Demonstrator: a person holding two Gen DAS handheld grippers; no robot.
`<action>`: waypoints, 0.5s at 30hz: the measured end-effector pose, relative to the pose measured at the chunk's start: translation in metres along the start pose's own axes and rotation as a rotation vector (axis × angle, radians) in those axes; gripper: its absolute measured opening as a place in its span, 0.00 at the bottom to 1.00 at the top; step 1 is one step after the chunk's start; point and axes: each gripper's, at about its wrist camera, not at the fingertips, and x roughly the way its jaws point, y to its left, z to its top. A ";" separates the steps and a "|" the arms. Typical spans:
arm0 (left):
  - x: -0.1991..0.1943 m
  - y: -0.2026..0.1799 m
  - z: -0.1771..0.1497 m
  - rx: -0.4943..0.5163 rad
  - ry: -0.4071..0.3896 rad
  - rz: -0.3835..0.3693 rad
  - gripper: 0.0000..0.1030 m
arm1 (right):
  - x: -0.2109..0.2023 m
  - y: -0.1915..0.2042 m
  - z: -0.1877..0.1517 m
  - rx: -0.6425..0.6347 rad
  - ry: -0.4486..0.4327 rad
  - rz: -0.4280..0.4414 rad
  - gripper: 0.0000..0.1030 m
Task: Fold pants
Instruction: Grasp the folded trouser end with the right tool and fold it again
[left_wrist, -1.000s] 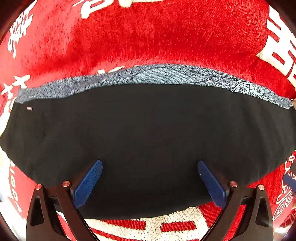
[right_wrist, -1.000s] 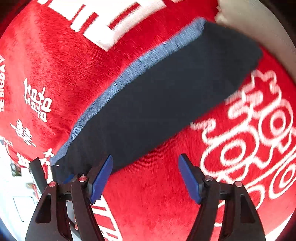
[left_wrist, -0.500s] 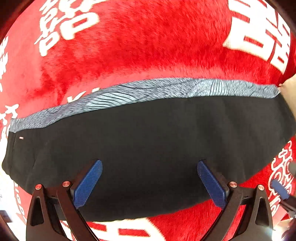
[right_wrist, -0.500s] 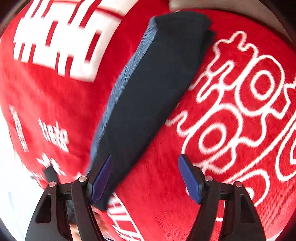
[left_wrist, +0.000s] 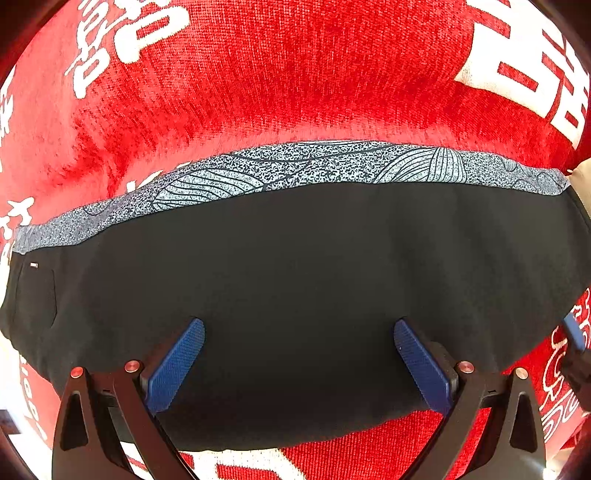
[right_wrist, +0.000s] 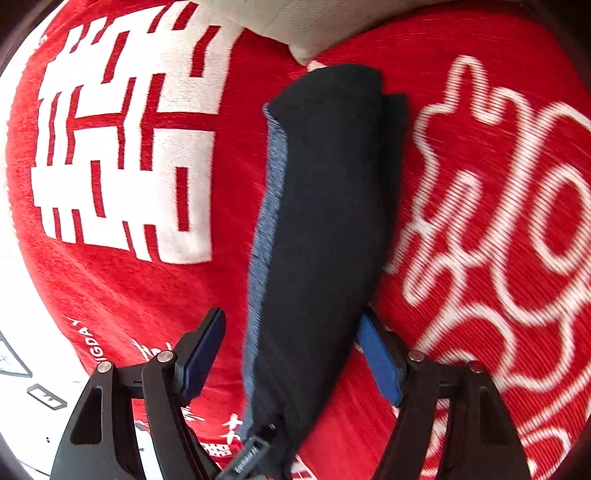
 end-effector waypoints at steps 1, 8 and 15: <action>0.001 0.000 0.000 0.003 -0.001 0.001 1.00 | 0.002 0.001 0.002 -0.005 -0.003 0.013 0.74; 0.001 0.003 0.000 0.030 -0.023 0.002 1.00 | 0.022 0.011 0.017 -0.066 -0.019 0.040 0.74; -0.005 -0.010 0.015 0.039 0.003 0.037 1.00 | 0.023 0.002 0.027 -0.009 0.011 0.044 0.51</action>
